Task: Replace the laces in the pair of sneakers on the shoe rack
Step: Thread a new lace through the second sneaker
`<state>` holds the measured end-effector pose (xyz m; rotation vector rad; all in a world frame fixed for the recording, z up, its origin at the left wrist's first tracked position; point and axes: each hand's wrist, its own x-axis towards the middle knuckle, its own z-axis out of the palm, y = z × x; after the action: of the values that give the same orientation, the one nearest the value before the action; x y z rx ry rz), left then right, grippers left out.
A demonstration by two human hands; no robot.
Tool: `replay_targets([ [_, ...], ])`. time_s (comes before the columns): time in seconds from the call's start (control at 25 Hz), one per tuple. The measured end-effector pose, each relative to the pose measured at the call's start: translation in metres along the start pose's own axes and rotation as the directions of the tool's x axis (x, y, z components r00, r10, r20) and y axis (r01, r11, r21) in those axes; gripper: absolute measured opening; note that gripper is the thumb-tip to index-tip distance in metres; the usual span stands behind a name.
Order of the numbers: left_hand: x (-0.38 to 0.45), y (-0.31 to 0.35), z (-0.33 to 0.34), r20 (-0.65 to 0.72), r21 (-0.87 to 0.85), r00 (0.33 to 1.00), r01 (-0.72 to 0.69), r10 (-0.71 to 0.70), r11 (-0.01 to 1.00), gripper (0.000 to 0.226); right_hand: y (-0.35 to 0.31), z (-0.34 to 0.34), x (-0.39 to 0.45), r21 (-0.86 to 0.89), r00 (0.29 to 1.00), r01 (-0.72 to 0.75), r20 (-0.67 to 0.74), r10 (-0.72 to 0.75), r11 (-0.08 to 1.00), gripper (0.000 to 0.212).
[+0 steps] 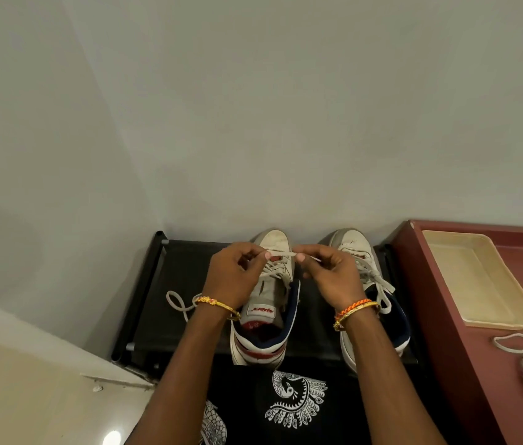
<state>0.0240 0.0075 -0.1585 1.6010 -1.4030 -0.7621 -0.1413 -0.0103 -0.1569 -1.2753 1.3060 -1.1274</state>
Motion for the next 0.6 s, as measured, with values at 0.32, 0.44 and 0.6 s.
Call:
replay_targets([
  [0.32, -0.004, 0.001, 0.010, 0.072, 0.104, 0.988, -0.141, 0.134, 0.985, 0.019, -0.002, 0.007, -0.001, 0.019, 0.999, -0.005, 0.036, 0.005, 1.000, 0.014],
  [0.44, -0.003, -0.004, 0.021, -0.002, 0.206, 0.996, -0.088, 0.091, 0.975, 0.014, 0.005, 0.009, -0.001, -0.211, 0.992, -0.124, -0.035, 0.120, 0.970, 0.015],
  [0.6, -0.004, -0.007, 0.029, 0.069, 0.576, 0.994, 0.034, -0.090, 0.817, 0.018, 0.021, 0.019, -0.003, -0.504, 0.950, -0.241, 0.051, 0.307, 0.830, 0.016],
])
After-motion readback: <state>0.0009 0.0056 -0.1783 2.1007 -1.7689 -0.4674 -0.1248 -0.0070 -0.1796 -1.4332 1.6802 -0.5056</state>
